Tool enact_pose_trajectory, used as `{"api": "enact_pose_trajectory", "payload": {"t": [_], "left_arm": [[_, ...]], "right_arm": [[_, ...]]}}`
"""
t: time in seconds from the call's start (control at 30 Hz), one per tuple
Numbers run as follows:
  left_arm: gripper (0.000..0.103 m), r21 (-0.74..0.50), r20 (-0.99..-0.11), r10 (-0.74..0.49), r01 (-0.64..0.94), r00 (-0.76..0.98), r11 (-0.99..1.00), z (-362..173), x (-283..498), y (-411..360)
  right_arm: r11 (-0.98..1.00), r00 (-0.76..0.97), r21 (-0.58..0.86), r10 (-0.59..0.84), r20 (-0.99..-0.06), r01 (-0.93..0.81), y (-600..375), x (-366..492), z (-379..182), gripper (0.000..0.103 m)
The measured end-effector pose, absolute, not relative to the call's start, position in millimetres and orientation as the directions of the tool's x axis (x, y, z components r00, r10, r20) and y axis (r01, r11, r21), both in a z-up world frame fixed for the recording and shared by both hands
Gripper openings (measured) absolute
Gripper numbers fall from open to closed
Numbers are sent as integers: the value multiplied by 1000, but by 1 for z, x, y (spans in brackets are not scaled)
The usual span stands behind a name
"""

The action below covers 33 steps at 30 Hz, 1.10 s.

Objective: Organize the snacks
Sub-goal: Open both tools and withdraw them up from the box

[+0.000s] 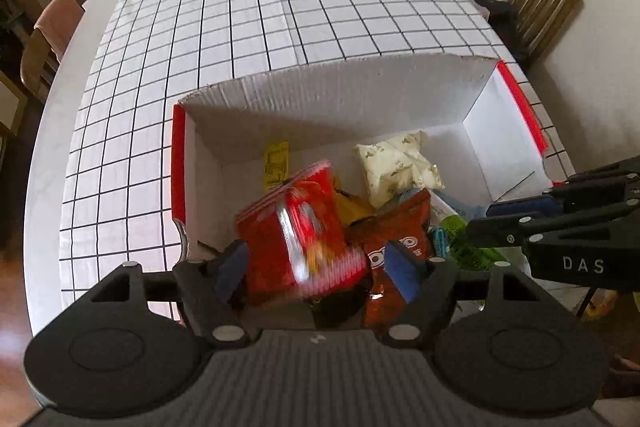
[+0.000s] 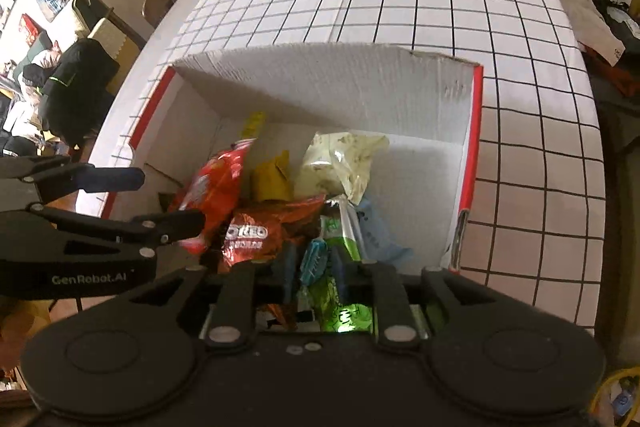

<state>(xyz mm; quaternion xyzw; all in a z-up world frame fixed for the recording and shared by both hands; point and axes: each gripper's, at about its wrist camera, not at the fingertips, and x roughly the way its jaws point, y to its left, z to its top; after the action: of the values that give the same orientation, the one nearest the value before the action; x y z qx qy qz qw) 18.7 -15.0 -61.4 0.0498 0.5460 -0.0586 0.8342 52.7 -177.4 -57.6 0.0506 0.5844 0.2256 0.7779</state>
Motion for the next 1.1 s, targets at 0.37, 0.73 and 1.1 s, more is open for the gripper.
{"api": "enact_pose_trajectory", "payload": {"t": [0.37,0.73,1.1], "left_arm": [[81,16,-879,-63,161,472,987,-43,0,-19],[82,-5,-845,-69,121,531,993,-24,-17,-7],[91,-16,-802,-83,117,591,993,-10,-44,-2]], "right_arm": [[878,255,384,456,-853,-285,-187,41,-42,31],[854,356,405,508,-784,-327,-194,20,-13,86],[862,490,329,493,-719,-386,-188,-10,16,101]]}}
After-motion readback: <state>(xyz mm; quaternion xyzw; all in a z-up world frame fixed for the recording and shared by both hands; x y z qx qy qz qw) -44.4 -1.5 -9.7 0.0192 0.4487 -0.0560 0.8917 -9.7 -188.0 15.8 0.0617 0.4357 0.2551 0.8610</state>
